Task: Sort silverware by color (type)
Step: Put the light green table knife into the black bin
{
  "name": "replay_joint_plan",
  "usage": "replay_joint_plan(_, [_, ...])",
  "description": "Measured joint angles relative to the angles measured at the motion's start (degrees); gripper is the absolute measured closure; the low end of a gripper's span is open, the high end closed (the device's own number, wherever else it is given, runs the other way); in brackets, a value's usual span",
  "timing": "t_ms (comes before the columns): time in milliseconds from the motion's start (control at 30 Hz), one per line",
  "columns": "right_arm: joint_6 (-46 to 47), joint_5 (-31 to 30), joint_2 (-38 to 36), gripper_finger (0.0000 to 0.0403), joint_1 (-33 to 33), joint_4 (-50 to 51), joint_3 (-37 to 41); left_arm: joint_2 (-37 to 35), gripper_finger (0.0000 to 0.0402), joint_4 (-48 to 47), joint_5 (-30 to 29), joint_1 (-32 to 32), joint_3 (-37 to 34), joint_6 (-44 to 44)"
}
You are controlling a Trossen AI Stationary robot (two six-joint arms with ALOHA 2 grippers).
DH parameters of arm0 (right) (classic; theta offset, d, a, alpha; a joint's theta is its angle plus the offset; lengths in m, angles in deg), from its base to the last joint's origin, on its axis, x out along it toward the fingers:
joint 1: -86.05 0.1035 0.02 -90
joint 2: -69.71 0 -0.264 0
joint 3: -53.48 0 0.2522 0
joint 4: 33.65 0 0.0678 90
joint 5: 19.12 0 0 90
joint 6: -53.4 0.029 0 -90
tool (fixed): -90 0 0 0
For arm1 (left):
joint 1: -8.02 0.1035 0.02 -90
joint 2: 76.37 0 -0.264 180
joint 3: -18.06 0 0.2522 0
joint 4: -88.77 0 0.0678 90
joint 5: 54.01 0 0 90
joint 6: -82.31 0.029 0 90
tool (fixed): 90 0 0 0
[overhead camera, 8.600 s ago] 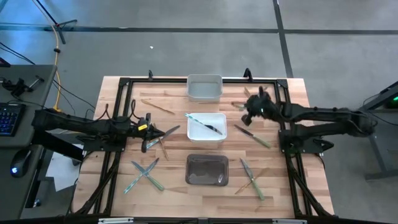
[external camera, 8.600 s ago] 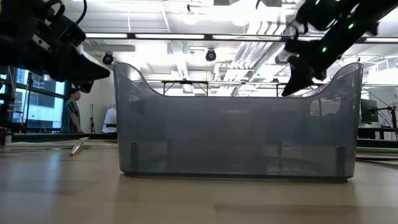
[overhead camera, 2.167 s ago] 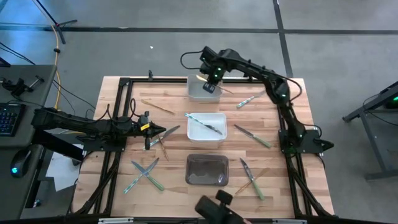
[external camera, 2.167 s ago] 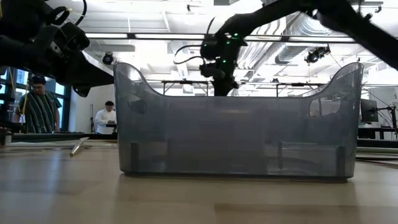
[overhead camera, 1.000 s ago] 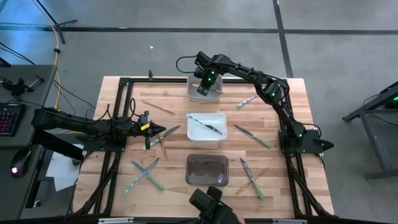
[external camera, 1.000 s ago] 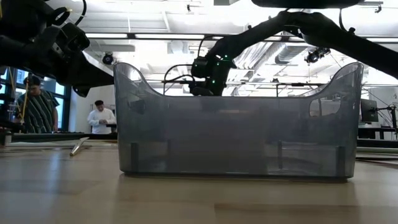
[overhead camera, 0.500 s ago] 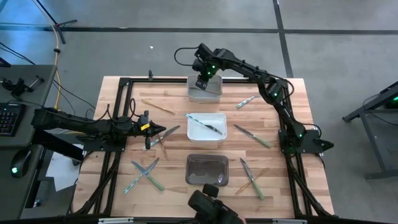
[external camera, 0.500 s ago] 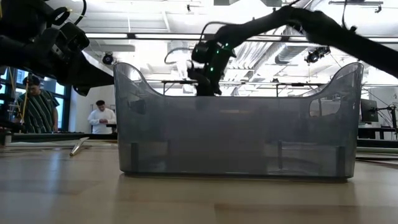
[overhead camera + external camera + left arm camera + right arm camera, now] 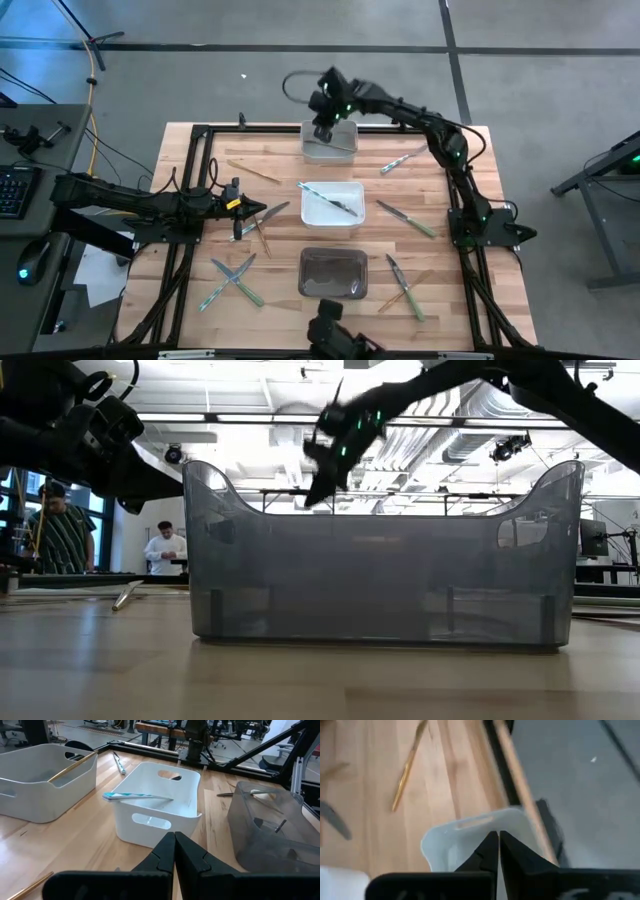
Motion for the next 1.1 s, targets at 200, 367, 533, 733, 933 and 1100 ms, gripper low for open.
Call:
replay_joint_plan(200, [4.04, -1.05, -10.16, 0.0403, 0.58, -27.07, 23.54, 0.02, 0.0401, -0.02, 0.01, -0.02, 0.00, 0.02])
replay_joint_plan(367, [8.10, -1.45, -23.23, 0.0403, 1.03, -43.26, 44.00, 0.00, 0.0401, 0.01, 0.53, 0.00, 0.00, 0.88])
replay_joint_plan(533, [11.30, -3.62, -38.60, 0.0403, 2.67, -56.64, 62.42, 0.07, 0.0401, -0.09, 3.30, -0.04, 0.38, 2.21])
replay_joint_plan(733, [12.95, -7.91, -54.38, 0.0403, 4.22, -65.90, 81.49, 2.49, 0.0401, -5.12, 5.52, -0.07, 4.81, 2.54])
replay_joint_plan(933, [16.54, -9.03, -66.66, 0.0403, 4.38, -72.95, 94.04, 8.24, 0.0401, -11.09, 5.58, -1.06, 10.80, 4.04])
replay_joint_plan(1100, [19.42, -9.04, -73.86, 0.0403, 4.36, -71.57, 98.98, 14.39, 0.0401, -13.72, 5.67, -2.64, 14.49, 4.04])
